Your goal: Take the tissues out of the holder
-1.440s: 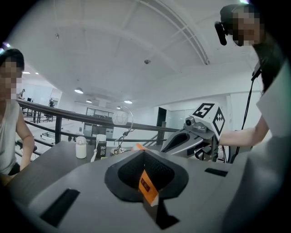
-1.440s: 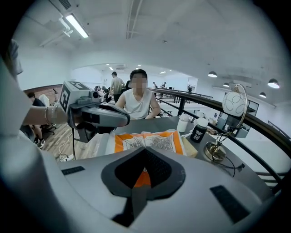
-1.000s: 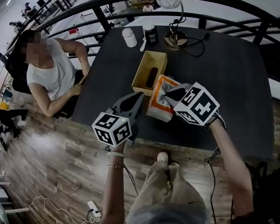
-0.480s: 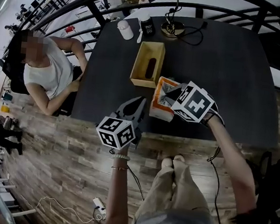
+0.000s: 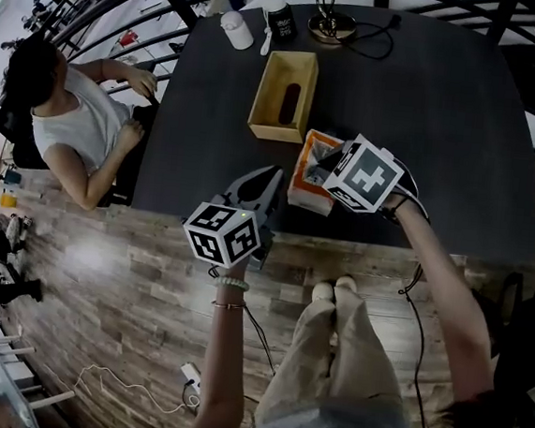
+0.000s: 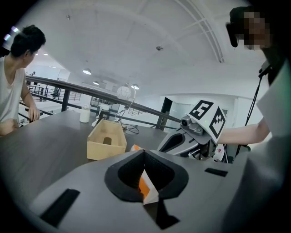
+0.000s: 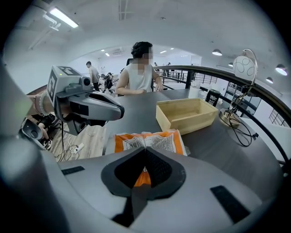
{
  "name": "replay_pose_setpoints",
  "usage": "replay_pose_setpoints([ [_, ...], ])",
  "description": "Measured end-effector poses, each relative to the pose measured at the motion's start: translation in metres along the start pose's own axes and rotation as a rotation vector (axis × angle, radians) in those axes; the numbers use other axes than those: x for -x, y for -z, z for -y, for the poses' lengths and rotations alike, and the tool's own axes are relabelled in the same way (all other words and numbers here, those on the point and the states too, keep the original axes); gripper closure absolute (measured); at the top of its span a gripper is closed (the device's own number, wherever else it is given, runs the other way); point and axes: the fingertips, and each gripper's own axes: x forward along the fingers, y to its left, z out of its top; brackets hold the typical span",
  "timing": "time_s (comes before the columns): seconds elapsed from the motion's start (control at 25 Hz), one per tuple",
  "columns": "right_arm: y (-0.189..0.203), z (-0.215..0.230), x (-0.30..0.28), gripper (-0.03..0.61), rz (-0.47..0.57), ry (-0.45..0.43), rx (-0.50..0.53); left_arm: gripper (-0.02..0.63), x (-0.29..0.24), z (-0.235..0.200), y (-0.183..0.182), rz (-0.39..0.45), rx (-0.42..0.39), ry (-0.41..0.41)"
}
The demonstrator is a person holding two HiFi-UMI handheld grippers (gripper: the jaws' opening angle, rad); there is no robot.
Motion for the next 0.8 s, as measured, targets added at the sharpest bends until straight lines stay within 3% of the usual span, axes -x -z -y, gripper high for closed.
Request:
replay_pose_setpoints([
  [0.8,0.003,-0.009,-0.017,0.561,-0.035,0.007,-0.014,0.606,-0.001,-0.003,0.011,-0.021,0.009,0.008],
])
